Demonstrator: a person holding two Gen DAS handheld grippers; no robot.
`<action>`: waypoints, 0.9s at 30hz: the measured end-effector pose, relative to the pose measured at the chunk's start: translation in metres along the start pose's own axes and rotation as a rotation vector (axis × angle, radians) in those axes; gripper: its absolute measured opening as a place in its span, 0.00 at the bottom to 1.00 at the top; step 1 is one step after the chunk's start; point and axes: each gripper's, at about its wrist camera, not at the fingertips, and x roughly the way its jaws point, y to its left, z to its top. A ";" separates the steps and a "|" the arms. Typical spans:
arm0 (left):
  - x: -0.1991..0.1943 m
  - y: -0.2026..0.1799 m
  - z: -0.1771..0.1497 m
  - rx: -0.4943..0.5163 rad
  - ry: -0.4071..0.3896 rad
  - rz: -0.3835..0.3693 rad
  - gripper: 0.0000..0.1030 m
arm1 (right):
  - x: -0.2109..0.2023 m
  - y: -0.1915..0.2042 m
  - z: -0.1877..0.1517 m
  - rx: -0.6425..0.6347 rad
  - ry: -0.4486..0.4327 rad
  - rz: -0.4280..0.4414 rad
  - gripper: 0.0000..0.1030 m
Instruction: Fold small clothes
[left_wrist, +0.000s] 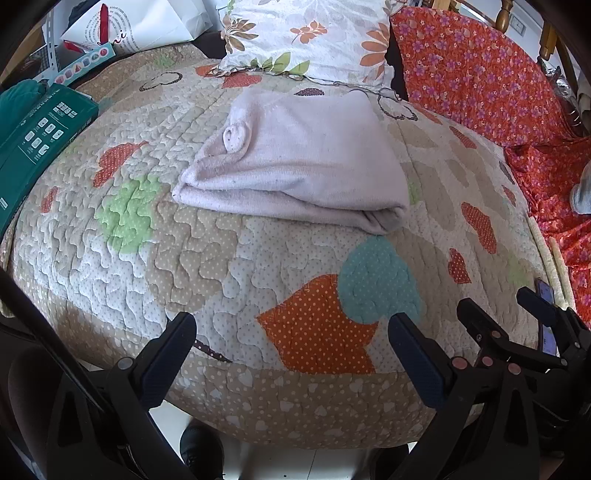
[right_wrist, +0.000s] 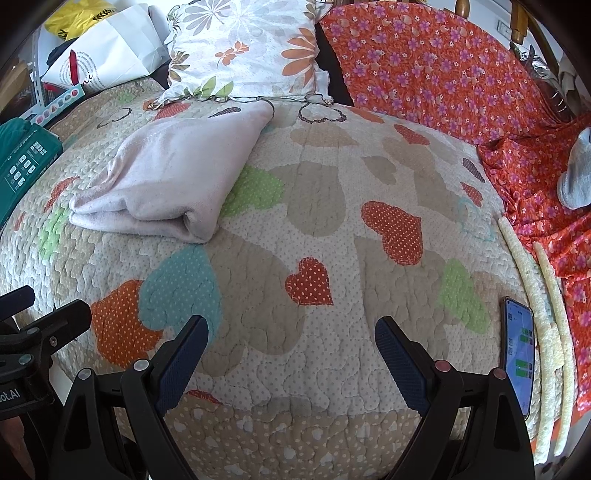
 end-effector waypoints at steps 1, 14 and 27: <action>0.000 0.000 0.000 0.001 0.001 0.001 1.00 | 0.000 0.000 0.000 0.000 0.000 0.001 0.92; 0.004 -0.001 -0.002 0.007 0.010 0.008 1.00 | 0.002 0.000 -0.002 -0.002 0.004 0.000 0.92; 0.009 0.002 -0.005 0.003 0.026 0.019 1.00 | 0.006 0.000 -0.005 -0.001 0.010 0.007 0.92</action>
